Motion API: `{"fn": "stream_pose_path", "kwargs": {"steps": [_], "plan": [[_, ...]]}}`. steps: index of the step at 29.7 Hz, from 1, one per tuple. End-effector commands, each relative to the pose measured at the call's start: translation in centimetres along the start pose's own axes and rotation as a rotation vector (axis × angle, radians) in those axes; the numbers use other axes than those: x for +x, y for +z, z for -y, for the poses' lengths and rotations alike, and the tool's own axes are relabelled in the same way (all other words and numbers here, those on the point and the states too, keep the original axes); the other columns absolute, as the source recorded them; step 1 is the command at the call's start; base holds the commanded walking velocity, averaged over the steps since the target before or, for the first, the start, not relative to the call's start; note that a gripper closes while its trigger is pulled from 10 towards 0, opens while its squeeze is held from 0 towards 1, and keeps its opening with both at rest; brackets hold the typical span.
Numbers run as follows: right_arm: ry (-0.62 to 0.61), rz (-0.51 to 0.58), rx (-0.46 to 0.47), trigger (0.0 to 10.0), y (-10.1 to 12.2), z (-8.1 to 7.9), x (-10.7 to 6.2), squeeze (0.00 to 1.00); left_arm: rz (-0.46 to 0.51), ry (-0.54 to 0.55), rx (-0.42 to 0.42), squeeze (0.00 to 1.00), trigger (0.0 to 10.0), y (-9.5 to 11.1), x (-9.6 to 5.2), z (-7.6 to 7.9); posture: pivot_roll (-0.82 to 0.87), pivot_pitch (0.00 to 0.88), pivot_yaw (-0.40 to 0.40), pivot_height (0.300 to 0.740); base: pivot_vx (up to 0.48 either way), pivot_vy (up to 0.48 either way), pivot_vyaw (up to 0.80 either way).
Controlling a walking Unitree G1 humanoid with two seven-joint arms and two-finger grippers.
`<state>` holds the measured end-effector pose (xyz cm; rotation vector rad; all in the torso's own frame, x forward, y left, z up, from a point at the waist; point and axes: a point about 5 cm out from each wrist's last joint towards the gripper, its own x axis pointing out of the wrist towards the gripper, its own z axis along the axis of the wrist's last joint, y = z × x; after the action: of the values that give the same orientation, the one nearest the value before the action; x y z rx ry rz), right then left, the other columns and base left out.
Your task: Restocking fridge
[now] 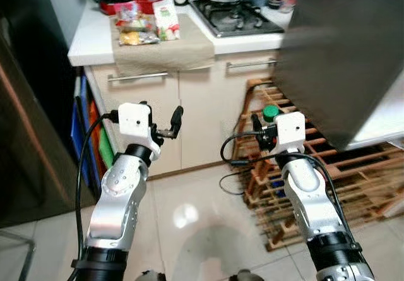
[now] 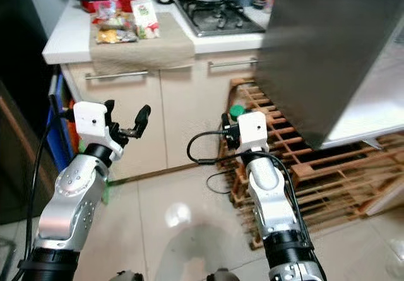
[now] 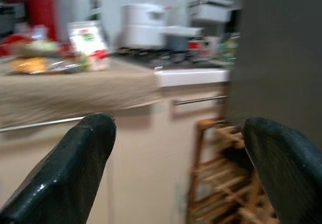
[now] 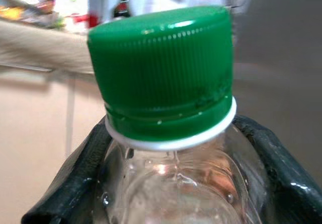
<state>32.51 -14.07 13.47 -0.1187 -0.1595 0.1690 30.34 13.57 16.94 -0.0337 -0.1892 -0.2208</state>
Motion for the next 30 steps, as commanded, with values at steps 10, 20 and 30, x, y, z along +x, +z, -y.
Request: {"fn": "stream_pose_path", "kwargs": {"steps": [10,20,30], "plan": [[-0.049,0.058,0.019,0.0,1.22,0.94,0.27,0.0,-0.006,-0.075,-0.037,0.0,10.0,-0.63,-0.27,0.85,-0.08,0.0,-0.015,0.676,0.0,0.0,-0.31],[-0.065,0.055,0.004,0.0,1.07,1.34,0.27,0.0,0.007,-0.115,-0.06,0.0,10.0,-0.73,-0.26,1.18,-0.09,0.0,-0.008,0.676,0.103,-0.338,-0.8],[-0.081,0.037,-0.033,0.0,0.51,1.73,-0.15,0.0,-0.006,-0.129,-0.093,0.0,10.0,-1.36,-0.36,1.16,-0.1,0.0,0.001,0.676,0.33,-0.337,-0.8]]}}
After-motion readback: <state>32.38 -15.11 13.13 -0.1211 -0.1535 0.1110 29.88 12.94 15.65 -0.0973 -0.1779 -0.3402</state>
